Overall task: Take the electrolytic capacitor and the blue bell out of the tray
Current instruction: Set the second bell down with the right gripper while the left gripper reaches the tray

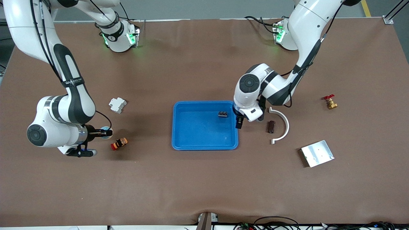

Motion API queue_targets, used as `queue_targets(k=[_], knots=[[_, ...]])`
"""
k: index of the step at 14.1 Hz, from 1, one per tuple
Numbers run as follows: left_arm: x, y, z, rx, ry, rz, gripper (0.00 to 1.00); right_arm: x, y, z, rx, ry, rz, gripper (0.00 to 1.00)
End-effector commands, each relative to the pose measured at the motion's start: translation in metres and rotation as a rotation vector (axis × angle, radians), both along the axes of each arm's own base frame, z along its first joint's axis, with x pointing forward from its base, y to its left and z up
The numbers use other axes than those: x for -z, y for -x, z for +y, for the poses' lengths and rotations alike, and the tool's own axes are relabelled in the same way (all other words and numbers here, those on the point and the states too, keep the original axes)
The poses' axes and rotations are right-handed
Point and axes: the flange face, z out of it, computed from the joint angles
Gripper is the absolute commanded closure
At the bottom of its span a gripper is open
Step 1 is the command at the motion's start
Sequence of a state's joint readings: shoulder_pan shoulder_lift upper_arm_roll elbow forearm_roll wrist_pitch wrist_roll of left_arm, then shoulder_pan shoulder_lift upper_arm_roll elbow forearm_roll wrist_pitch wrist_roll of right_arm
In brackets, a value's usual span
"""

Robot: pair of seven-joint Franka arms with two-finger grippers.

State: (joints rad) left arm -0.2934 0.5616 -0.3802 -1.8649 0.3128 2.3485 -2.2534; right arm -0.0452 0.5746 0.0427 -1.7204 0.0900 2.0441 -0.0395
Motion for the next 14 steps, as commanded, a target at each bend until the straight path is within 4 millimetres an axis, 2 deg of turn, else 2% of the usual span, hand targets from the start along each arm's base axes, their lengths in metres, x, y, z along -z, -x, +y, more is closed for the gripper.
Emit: queue_targets(k=[1, 3, 5, 6, 7, 9, 11, 12, 13, 14], knots=[[0.007, 0.005, -0.015, -0.045, -0.011, 0.016, 0.0, 0.006, 0.018, 0.0, -0.054, 0.01, -0.045, 1.0], [0.012, 0.013, -0.028, -0.05, -0.01, 0.021, 0.0, 0.008, 0.016, -0.004, -0.088, 0.049, -0.061, 1.0], [0.012, 0.01, -0.035, -0.071, -0.001, 0.016, 0.0, 0.012, 0.016, -0.015, -0.08, 0.066, -0.06, 1.0], [0.013, 0.011, -0.036, -0.077, -0.001, 0.018, 0.0, 0.013, 0.016, -0.015, -0.078, 0.067, -0.063, 0.91], [0.018, 0.015, -0.042, -0.074, -0.003, 0.024, 0.0, 0.017, 0.016, -0.013, -0.079, 0.066, -0.058, 0.76], [0.027, 0.017, -0.047, -0.077, -0.005, 0.033, 0.0, 0.022, 0.017, -0.009, -0.072, 0.067, -0.052, 0.57], [0.027, 0.016, -0.056, -0.076, 0.005, 0.03, 0.0, 0.026, 0.015, -0.013, -0.068, 0.072, -0.063, 0.55], [0.029, 0.014, -0.059, -0.085, 0.01, 0.03, 0.0, 0.032, 0.016, -0.016, -0.064, 0.074, -0.062, 0.5], [0.029, 0.012, -0.062, -0.091, 0.015, 0.028, 0.0, 0.033, 0.016, -0.018, -0.061, 0.075, -0.061, 0.28], [0.032, 0.017, -0.069, -0.08, 0.015, 0.03, 0.0, 0.034, 0.016, -0.022, -0.056, 0.078, -0.058, 0.2]])
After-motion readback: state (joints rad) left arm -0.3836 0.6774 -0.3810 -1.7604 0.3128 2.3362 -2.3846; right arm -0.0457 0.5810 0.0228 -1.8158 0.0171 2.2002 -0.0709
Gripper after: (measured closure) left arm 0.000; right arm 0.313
